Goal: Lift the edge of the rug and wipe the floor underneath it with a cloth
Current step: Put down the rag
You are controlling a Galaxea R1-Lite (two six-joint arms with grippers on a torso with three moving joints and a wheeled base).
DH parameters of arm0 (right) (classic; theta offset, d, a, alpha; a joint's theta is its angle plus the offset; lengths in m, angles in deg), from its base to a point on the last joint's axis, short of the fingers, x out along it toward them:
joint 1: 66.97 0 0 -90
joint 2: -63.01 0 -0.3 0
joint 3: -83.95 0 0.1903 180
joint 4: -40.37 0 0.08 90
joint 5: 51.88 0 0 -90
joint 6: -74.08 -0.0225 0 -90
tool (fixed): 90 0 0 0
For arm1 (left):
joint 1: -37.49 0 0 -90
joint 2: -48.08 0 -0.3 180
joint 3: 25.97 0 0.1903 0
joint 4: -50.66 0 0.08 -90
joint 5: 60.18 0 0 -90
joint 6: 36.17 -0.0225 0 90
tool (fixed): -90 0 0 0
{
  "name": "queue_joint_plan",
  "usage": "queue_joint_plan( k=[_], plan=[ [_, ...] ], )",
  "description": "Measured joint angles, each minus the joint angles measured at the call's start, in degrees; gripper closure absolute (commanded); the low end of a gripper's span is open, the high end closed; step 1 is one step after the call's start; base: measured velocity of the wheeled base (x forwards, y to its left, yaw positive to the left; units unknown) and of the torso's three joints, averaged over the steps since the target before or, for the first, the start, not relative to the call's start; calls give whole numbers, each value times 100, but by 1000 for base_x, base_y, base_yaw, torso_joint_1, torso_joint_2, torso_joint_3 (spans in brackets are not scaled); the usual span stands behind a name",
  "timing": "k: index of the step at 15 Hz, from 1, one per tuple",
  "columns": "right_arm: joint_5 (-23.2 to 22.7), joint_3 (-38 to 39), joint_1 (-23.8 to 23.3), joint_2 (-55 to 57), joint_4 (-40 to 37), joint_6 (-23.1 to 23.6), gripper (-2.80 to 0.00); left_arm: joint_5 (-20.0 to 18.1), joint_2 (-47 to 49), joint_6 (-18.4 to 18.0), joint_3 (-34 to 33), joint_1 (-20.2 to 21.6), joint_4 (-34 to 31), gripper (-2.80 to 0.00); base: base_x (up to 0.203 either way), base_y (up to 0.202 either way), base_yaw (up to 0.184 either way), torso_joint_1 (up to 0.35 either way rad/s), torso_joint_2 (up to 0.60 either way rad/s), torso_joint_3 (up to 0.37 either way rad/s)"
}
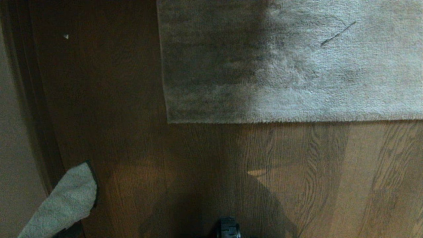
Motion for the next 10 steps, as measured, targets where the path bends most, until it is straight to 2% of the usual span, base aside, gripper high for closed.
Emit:
queue_joint_plan(
  k=[5, 10],
  plan=[
    [2, 30, -123, -919, 107, -9, 0, 1, 0, 0, 0, 0, -1, 0, 0, 0, 0, 0, 0, 0],
    [-3, 60, -138, -1253, 176, -15, 0, -1, 0, 0, 0, 0, -1, 0, 0, 0, 0, 0, 0, 0]
  ],
)
